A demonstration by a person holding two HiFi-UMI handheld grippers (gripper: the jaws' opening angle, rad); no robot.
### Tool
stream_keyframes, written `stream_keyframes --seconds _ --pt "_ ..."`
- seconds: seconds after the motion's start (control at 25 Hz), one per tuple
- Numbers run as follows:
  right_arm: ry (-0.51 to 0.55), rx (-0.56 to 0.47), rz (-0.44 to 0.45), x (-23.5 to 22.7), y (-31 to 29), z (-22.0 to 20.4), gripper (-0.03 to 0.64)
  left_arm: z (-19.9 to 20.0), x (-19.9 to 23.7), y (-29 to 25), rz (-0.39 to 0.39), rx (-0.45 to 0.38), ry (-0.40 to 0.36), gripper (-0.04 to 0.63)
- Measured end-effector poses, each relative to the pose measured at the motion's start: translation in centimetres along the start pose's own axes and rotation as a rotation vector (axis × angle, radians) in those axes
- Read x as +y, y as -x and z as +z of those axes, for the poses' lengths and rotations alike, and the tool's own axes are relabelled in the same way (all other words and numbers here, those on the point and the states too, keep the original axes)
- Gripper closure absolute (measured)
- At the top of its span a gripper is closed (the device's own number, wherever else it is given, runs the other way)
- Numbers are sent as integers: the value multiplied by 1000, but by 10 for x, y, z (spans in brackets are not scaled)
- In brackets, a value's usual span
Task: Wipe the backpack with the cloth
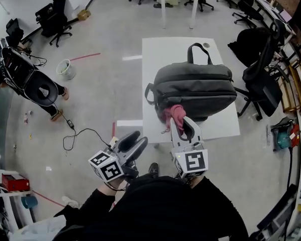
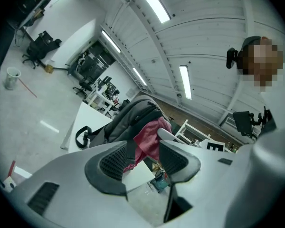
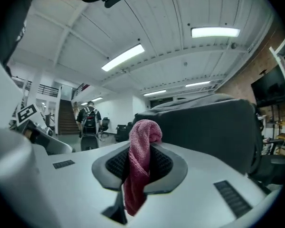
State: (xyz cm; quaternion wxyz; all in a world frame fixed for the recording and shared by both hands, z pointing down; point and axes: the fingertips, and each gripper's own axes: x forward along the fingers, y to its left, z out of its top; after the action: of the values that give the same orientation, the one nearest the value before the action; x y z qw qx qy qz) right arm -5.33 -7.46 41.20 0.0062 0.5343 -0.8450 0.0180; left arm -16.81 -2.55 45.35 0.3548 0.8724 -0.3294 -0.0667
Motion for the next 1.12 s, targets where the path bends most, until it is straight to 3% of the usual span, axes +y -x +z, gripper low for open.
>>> stream_keyframes --seconds 0.16,0.28,0.44,0.72,0.84,0.96,1.12 --pt "-23 35 144 48 -23 -6 548 -1 18 28 80 -29 42 374" --pt "-53 39 169 47 -23 -6 548 -7 18 28 103 -21 56 374" --pt "-87 66 48 -20 2 -14 549 -16 6 0 68 16 60 376" --pt "-129 47 -369 -192 101 -9 549 -29 -34 -58 -54 65 45 377" --pt "-117 22 -495 -236 131 0 549 -32 -42 -66 -71 80 49 379" --pt "-101 30 -486 -233 123 -1 549 -30 -40 -61 -65 83 62 380" --pt "-99 59 -350 -171 83 -16 549 -26 -28 -42 -41 67 63 381"
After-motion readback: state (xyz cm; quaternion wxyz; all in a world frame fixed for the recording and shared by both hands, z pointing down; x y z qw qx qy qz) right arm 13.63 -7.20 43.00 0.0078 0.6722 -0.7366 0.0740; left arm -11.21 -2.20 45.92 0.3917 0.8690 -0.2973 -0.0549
